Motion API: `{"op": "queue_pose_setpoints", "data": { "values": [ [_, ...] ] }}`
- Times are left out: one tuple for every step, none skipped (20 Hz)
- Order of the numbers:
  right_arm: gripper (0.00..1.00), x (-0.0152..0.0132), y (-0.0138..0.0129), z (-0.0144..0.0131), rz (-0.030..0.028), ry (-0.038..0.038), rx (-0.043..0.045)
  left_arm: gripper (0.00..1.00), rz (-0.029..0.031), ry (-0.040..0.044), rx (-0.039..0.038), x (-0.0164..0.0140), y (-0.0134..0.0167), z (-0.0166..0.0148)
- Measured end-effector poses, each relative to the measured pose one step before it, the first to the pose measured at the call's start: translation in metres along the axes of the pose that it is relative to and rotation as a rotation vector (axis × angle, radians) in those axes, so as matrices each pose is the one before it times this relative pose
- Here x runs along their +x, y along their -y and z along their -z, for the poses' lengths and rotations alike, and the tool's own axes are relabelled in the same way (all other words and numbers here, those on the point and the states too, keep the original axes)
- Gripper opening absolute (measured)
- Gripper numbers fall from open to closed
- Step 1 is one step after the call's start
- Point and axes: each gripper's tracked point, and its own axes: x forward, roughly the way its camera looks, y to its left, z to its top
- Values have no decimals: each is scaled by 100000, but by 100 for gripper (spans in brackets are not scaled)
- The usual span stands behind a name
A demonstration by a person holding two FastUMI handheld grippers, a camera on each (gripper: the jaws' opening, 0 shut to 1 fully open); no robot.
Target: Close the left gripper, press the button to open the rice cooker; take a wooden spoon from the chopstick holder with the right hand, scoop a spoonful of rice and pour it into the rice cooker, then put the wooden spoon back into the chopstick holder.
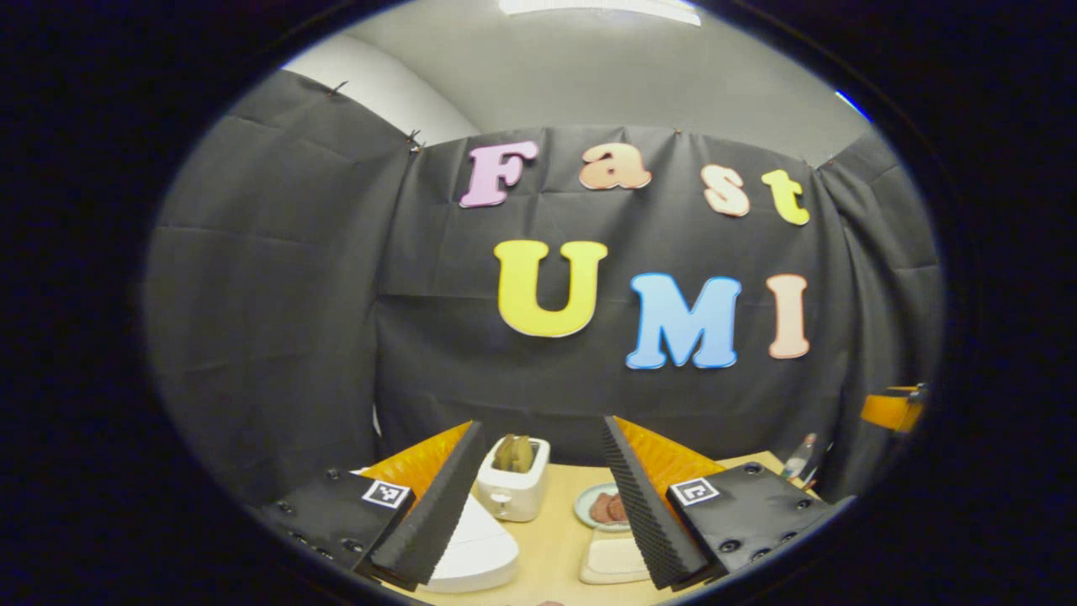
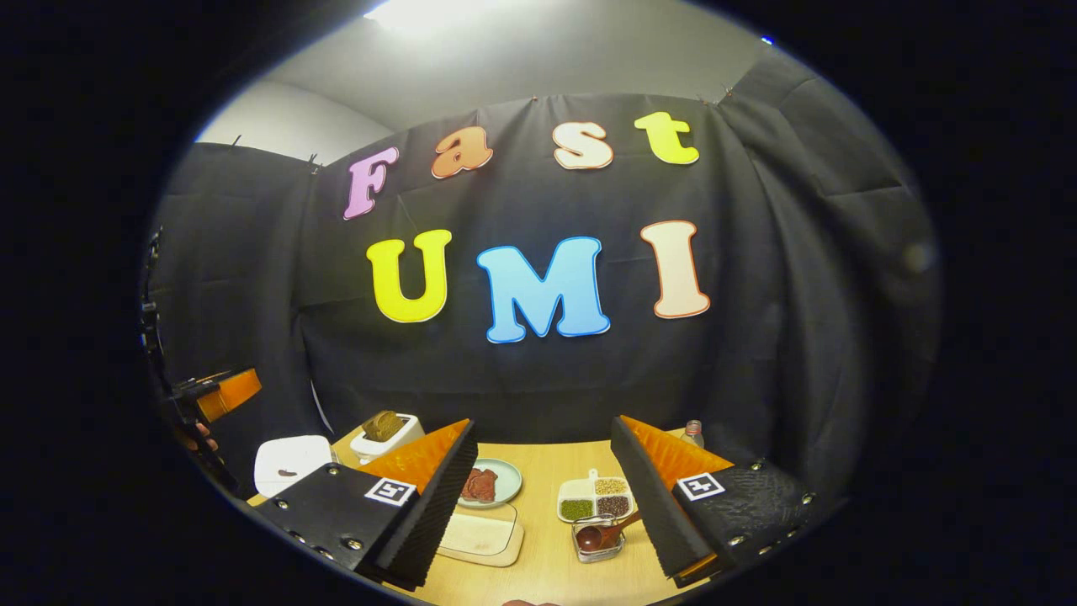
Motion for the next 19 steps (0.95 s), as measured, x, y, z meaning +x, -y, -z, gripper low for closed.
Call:
{"op": "queue_pose_setpoints", "data": {
  "values": [
    [97, -320, 69, -865, 736, 1554, -238, 99, 1362, 2594, 1123, -768, 1336, -1435],
    [97, -310, -62, -863, 541, 1321, -417, 100, 2086, 1626, 1073, -627, 1243, -1075],
    [97, -287, -357, -714, -202, 1229, -383, 97, 2396, 282, -87, -377, 1255, -677],
    [97, -261, -355, -644, -402, 1049, -534, 94, 2895, 148, -1592, -696, 1267, -265],
    [97, -108, -280, -482, -339, 903, -383, 94, 2501, -45, -1866, -404, 1068, -280],
    [96, -184, -335, -438, -573, 962, 487, 100, 732, 883, -921, -109, 195, -305],
    [96, -182, -308, -362, -253, 863, 525, 99, -237, 637, -62, 134, -66, -302],
    [96, -63, -235, -147, 182, 569, 98, 98, 497, 698, -16, 125, 157, 50],
    [96, 35, -93, 142, 411, 33, -602, 98, 466, 32, -138, 51, 172, 151],
    [97, -12, -262, 220, -224, -243, -575, 97, 582, -288, 102, 121, 163, 367],
    [96, -22, -251, 200, -110, -647, -441, 96, 314, -644, 37, -43, -48, 334],
    [96, -46, -181, 191, -55, -556, -101, 97, 248, -237, 134, -58, 17, 220],
    [97, 15, -186, 101, -105, -217, 276, 97, -127, -153, 210, -76, -172, 181],
    [97, 35, -131, 78, 110, -461, 204, 97, 147, -229, 37, -88, -140, 112],
    [97, -20, -193, 201, -182, -34, 259, 97, 293, -233, -296, 58, -161, 143],
    [97, 26, -189, 85, 403, 2, -449, 97, 660, 18, -205, -113, -17, 52],
    [97, 315, 52, 31, 520, -64, -439, 97, 806, -463, -85, -41, -111, 128],
    [97, -4, -216, -25, 204, -14, 33, 97, 710, -391, 28, -62, -125, 110],
    [97, -112, -299, -90, 39, 333, 143, 97, 297, -196, 171, -14, -234, 20]
  ]
}}
